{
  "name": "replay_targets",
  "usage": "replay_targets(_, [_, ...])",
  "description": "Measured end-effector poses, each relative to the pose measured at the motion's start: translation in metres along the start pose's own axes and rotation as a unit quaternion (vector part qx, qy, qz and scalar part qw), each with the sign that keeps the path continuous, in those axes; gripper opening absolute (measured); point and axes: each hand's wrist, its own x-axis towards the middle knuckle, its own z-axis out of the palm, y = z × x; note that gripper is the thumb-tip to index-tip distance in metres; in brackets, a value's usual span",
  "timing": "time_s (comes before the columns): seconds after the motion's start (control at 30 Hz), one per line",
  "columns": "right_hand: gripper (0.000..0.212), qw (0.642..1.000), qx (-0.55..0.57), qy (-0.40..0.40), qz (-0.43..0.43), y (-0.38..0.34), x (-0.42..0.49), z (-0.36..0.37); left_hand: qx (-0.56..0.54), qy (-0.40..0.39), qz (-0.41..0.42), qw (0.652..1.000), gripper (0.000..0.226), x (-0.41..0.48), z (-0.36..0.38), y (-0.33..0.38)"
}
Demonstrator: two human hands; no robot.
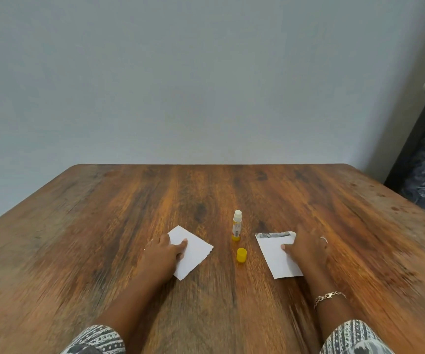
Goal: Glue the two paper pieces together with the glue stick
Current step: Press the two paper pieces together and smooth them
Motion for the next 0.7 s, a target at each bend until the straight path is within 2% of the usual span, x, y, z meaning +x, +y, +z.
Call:
replay_targets(0.13, [0.064, 0.998, 0.013, -0.037, 0.047, 0.002, 0.007, -0.004, -0.002, 0.002, 0.001, 1.000, 0.045, -0.001, -0.002, 0.001])
replay_targets(0.3, [0.059, 0.996, 0.015, -0.060, 0.058, 0.000, 0.010, -0.004, -0.014, -0.002, -0.006, 1.000, 0.048, -0.004, 0.003, 0.002])
replay_targets(0.43, [0.058, 0.995, 0.048, -0.044, 0.071, -0.003, 0.007, -0.006, -0.008, -0.001, -0.011, 1.000, 0.047, -0.004, 0.004, 0.003])
replay_targets(0.5, [0.046, 0.995, 0.083, -0.011, 0.059, -0.005, 0.001, -0.009, -0.011, -0.010, -0.021, 1.000, 0.046, -0.002, 0.002, 0.002])
replay_targets(0.6, [0.028, 0.989, 0.113, 0.099, -0.007, -0.012, -0.015, -0.022, -0.038, 0.003, -0.040, 0.998, 0.044, -0.002, -0.006, 0.004])
replay_targets(0.67, [0.021, 0.969, 0.122, 0.194, -0.095, -0.021, -0.032, -0.034, -0.132, 0.104, -0.037, 0.985, 0.039, -0.005, -0.016, 0.012])
replay_targets(0.7, [0.018, 0.952, 0.125, 0.235, -0.148, -0.028, -0.043, -0.039, -0.225, 0.152, -0.043, 0.961, 0.038, -0.008, -0.025, 0.019])
